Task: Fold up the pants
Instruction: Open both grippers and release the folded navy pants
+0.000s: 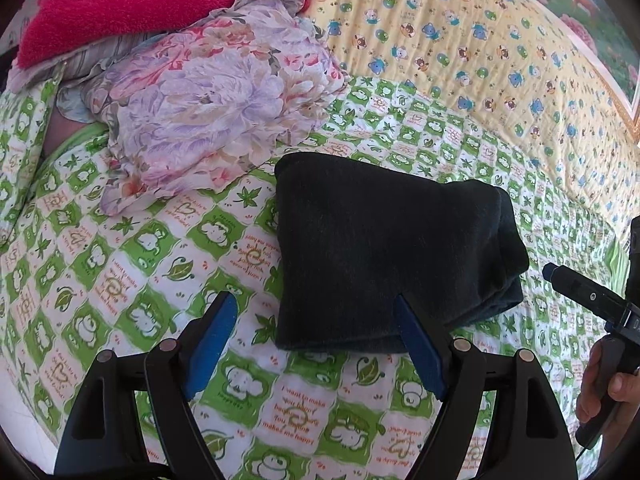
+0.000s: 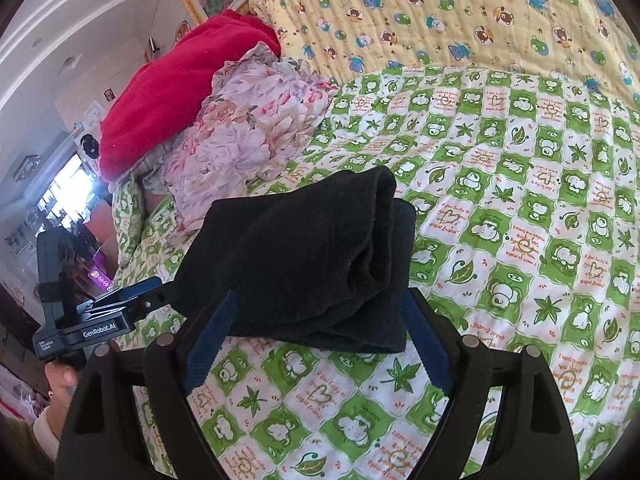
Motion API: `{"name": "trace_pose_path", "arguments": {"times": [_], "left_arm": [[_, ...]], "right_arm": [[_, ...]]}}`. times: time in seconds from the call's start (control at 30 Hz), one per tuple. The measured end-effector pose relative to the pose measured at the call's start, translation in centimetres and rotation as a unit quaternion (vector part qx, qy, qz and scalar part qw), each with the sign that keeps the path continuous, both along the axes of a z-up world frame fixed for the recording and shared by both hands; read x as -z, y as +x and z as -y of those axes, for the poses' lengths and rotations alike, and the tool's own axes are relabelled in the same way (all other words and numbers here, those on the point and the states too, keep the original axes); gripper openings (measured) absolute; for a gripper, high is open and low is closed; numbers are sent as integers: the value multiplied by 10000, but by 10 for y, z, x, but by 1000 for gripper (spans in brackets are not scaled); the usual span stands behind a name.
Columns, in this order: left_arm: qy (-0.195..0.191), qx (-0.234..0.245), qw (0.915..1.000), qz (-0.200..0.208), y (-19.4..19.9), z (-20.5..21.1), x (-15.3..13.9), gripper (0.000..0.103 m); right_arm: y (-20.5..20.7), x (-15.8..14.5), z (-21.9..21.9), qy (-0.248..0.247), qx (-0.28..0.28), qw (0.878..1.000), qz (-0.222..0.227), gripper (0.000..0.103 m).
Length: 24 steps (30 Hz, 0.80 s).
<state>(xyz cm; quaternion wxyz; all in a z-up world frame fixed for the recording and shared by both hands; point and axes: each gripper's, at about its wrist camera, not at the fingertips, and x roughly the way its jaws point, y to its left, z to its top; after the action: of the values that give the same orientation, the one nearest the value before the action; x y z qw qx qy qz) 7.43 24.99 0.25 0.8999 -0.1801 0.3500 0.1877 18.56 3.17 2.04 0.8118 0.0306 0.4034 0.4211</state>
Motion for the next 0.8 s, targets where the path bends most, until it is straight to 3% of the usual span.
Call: {"name": "trace_pose_path", "arguments": {"times": [0.4, 0.8], "left_arm": [[588, -92, 9982, -13, -23, 23, -12, 85], [898, -61, 9959, -47, -35, 37, -12, 87]], "right_arm": [[-32, -5, -2, -309, -248, 9983, 419, 90], [-52, -4, -3, -499, -430, 9945, 819, 91]]}}
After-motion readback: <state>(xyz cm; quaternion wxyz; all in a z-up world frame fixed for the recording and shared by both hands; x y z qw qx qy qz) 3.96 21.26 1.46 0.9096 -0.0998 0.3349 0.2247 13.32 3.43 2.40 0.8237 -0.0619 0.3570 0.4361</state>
